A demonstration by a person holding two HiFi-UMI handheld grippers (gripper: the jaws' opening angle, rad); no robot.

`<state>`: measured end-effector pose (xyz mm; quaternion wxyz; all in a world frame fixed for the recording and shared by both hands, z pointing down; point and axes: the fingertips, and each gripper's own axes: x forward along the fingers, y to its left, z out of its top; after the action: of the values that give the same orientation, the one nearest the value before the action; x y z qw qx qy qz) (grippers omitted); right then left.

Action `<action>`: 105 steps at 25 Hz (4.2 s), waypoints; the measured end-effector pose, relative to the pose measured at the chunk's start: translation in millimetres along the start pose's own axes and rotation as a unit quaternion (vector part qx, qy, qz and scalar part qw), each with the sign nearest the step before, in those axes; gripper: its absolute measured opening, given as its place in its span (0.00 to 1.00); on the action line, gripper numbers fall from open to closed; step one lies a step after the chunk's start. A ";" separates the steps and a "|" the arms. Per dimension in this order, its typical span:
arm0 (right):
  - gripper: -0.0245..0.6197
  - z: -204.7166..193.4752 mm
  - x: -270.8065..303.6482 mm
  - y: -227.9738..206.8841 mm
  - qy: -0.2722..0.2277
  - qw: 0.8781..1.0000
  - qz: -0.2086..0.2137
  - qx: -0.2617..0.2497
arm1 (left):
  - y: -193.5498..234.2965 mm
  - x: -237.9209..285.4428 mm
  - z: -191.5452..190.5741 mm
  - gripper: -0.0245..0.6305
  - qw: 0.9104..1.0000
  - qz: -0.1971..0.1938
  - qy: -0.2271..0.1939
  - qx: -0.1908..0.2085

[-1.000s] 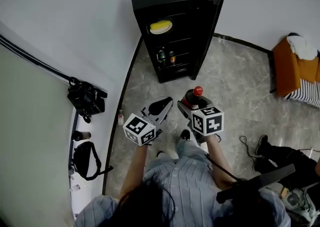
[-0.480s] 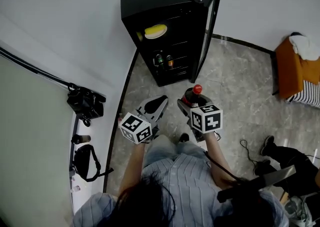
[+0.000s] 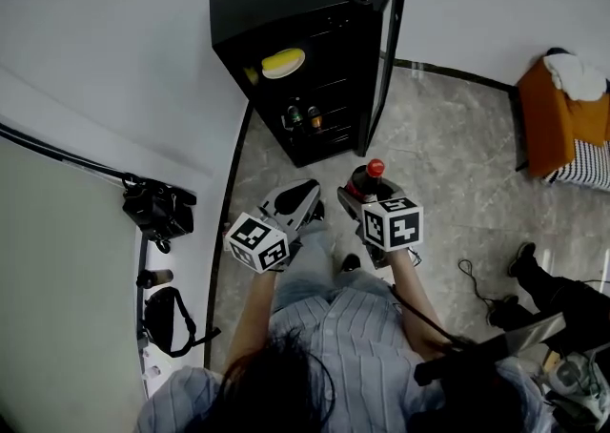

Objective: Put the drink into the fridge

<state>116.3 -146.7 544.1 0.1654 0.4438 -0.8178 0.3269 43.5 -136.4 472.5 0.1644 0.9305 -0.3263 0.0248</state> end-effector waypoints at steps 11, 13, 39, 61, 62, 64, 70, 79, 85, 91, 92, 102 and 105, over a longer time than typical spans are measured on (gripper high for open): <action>0.51 38.9 53.9 -10.7 0.004 1.000 -0.017 0.005 | 61.7 26.4 13.9 0.05 0.999 -0.017 0.021 0.017; 0.51 41.0 67.0 -14.4 0.011 1.000 -0.020 0.006 | 76.4 30.3 12.2 0.05 0.999 -0.017 0.026 0.012; 0.51 116.6 262.9 -82.5 0.015 0.993 -0.037 -0.108 | 189.6 87.4 2.9 0.05 0.997 -0.051 0.051 -0.010; 0.51 161.2 380.5 -128.1 0.002 0.981 -0.090 -0.173 | 221.8 90.3 -7.7 0.05 0.995 -0.056 0.076 -0.024; 0.51 161.1 384.4 -130.7 0.003 0.980 -0.095 -0.174 | 224.4 89.8 -8.3 0.05 0.995 -0.053 0.077 -0.025; 0.51 160.0 392.2 -138.6 0.006 0.979 -0.105 -0.175 | 228.5 89.3 -7.8 0.05 0.996 -0.048 0.074 -0.030; 0.51 163.4 411.4 -154.2 0.007 0.984 -0.112 -0.140 | 238.9 89.7 -10.3 0.05 0.996 -0.040 0.076 -0.038; 0.51 168.4 416.2 -155.0 -0.035 0.983 -0.109 -0.146 | 245.2 91.2 -15.6 0.05 0.995 -0.036 0.079 -0.044; 0.51 174.2 419.2 -155.5 -0.058 0.981 -0.101 -0.156 | 246.2 90.0 -19.4 0.05 0.995 -0.036 0.084 -0.045; 0.51 182.4 429.2 -161.9 -0.048 0.981 -0.105 -0.154 | 250.4 85.7 -25.8 0.05 0.994 -0.030 0.089 -0.051; 0.51 184.4 431.8 -163.3 -0.049 0.981 -0.106 -0.156 | 251.2 84.8 -27.0 0.05 0.994 -0.029 0.091 -0.051; 0.51 192.4 448.3 -168.3 -0.027 0.983 -0.092 -0.159 | 261.8 80.6 -28.6 0.05 0.995 -0.015 0.089 -0.052; 0.51 183.0 444.2 -168.0 0.005 0.985 -0.086 -0.147 | 265.3 76.9 -32.7 0.05 0.994 -0.011 0.093 -0.053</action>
<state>15.0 -611.7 724.4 0.2603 0.4819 -0.8148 0.1899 -57.3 -366.4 592.1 0.2431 0.9176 -0.3005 0.0927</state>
